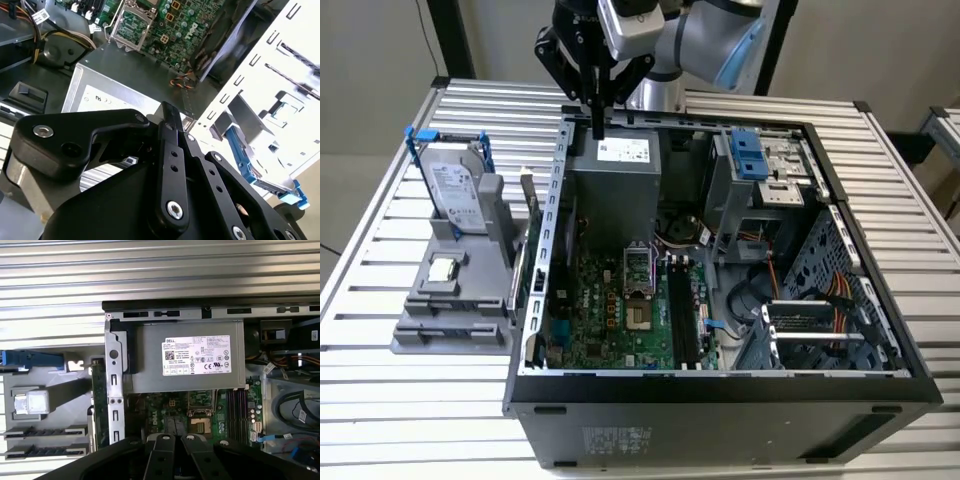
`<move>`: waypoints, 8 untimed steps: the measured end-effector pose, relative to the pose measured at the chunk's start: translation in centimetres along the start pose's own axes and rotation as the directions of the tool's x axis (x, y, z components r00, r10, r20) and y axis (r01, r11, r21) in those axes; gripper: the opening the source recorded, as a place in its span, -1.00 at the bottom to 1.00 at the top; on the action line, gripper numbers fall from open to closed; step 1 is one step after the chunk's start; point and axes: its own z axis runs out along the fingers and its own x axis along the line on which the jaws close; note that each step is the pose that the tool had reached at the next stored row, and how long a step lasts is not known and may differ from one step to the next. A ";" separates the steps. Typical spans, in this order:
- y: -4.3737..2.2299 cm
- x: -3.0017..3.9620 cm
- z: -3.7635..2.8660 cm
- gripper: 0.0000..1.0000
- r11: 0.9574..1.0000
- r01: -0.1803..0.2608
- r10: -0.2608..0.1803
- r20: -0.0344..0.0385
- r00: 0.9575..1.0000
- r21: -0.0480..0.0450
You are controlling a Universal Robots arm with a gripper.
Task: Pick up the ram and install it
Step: 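Reach for the ram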
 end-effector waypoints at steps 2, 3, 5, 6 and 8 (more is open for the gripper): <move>-0.01 0.12 0.00 -1.00 1.000 0.000 0.000 0.000 1.000 0.000; -0.01 0.20 0.00 -1.00 1.000 0.000 0.000 0.000 1.000 0.000; -0.01 0.33 -0.01 -1.00 1.000 0.000 0.000 0.000 1.000 0.000; -0.01 0.39 -0.01 -1.00 1.000 0.000 0.000 0.000 1.000 0.000; -0.02 0.53 -0.01 -1.00 1.000 0.000 0.000 0.000 1.000 0.000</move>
